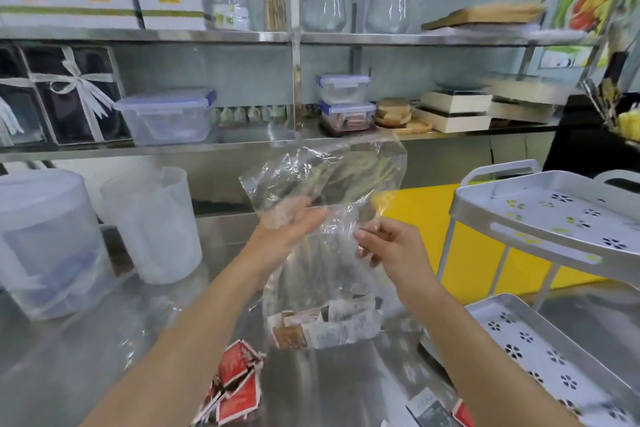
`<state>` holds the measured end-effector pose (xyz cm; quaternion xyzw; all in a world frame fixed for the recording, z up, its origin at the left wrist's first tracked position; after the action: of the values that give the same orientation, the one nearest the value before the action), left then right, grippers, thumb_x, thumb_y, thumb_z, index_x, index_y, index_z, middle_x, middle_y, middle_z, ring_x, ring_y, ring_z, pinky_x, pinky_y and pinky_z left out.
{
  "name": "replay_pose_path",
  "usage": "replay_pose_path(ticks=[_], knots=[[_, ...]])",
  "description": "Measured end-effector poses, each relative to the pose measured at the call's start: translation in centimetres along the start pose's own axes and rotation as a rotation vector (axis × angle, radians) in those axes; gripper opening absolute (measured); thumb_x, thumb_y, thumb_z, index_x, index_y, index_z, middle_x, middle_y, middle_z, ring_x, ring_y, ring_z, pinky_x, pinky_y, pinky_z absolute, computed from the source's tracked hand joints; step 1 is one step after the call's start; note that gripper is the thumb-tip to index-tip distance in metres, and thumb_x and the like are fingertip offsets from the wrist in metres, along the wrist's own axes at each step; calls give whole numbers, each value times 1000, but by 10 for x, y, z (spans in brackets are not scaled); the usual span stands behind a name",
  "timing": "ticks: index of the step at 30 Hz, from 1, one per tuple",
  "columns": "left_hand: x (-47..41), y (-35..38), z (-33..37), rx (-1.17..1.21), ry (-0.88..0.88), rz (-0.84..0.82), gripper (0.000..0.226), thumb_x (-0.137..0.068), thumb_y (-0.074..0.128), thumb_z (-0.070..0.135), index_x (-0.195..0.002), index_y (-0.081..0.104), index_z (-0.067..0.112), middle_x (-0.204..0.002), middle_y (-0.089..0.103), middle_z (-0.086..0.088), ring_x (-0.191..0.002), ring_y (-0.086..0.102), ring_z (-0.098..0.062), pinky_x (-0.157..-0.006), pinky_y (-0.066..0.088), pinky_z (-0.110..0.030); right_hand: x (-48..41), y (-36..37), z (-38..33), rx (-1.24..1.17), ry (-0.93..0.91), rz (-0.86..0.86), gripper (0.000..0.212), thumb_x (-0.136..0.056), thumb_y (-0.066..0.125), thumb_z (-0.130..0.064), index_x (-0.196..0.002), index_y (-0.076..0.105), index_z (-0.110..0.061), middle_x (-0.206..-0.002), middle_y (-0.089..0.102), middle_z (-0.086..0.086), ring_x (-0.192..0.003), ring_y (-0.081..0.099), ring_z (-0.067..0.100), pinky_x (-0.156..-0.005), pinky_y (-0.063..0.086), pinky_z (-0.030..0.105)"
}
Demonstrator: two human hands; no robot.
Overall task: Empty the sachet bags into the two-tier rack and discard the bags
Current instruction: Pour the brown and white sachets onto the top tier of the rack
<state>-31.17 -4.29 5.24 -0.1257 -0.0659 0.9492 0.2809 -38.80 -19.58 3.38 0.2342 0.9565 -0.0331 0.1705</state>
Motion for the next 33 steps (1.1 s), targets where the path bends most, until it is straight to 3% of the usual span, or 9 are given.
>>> replay_pose_path(ticks=[3, 6, 10, 13, 19, 23, 26, 30, 33], knots=[[14, 27, -5, -87, -57, -243, 40, -51, 75, 66, -86, 55, 69, -81, 62, 47, -82, 60, 20, -71, 40, -12, 3, 10, -13, 87, -68, -68, 23, -80, 67, -5, -59, 59, -7, -54, 56, 3, -53, 50, 15, -47, 40, 16], [23, 48, -4, -125, 39, -414, 48, -66, 80, 29, -96, 58, 59, -87, 66, 38, -86, 61, 18, -67, 48, -5, 7, 21, -17, 161, -91, -153, 22, -79, 68, -9, -59, 65, -16, -52, 59, -6, -54, 54, 10, -51, 42, 15], [21, 50, 8, -216, 176, -193, 34, -69, 70, 29, -101, 68, 18, -93, 74, -2, -93, 69, -15, -88, 54, -38, 13, 27, -23, 201, -108, -211, 19, -79, 67, -11, -62, 68, -19, -62, 65, 0, -62, 59, 11, -62, 50, 27], [23, 52, 15, -208, 247, -113, 38, -73, 61, 33, -102, 68, 9, -98, 71, -14, -97, 67, -29, -88, 51, -52, 19, 23, -32, 205, -136, -202, 27, -80, 67, -10, -62, 70, -30, -61, 68, -15, -61, 59, -5, -60, 45, 10], [19, 42, 10, -205, 202, 15, 17, -79, 71, 34, -89, 65, 47, -85, 71, 22, -85, 62, 13, -70, 45, -3, 26, -7, -43, 241, -160, -23, 8, -76, 71, -23, -83, 68, -23, -83, 66, -5, -80, 59, 10, -73, 47, 24], [8, 32, 20, -92, 162, 88, 32, -74, 76, 27, -103, 64, 20, -92, 68, 5, -84, 65, -4, -86, 52, -22, 35, -33, -56, 242, -214, 165, 11, -80, 69, -26, -88, 62, -28, -94, 62, -6, -90, 56, 5, -73, 40, 5], [4, 24, 46, -47, 216, 116, 34, -72, 78, 25, -102, 66, 19, -100, 70, -4, -93, 67, -16, -94, 50, -41, 42, -43, -72, 407, -292, 245, 25, -82, 64, -30, -104, 60, -20, -109, 57, -1, -105, 50, 8, -87, 37, 11], [1, 16, 80, 12, 265, 129, 24, -70, 78, 23, -82, 64, 38, -91, 72, -1, -91, 67, -16, -92, 51, -34, 50, -49, -92, 445, -374, 290, 46, -79, 59, -35, -120, 51, -17, -119, 47, -5, -114, 43, 7, -97, 33, 15], [-1, 12, 111, 1, 325, 120, 24, -69, 79, 26, -80, 62, 39, -66, 69, 17, -68, 65, 4, -67, 48, -6, 49, -63, -94, 356, -322, 342, 51, -80, 59, -40, -126, 44, -22, -121, 44, -13, -118, 40, 1, -99, 33, 21]])
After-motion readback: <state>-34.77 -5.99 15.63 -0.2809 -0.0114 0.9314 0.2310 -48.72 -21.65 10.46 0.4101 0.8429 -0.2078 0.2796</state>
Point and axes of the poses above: each hand's wrist, its own x-axis away from the middle knuckle, its own y-axis out of the palm, z = x × y, the point moved 9 cm from there along -x, towards the middle knuckle
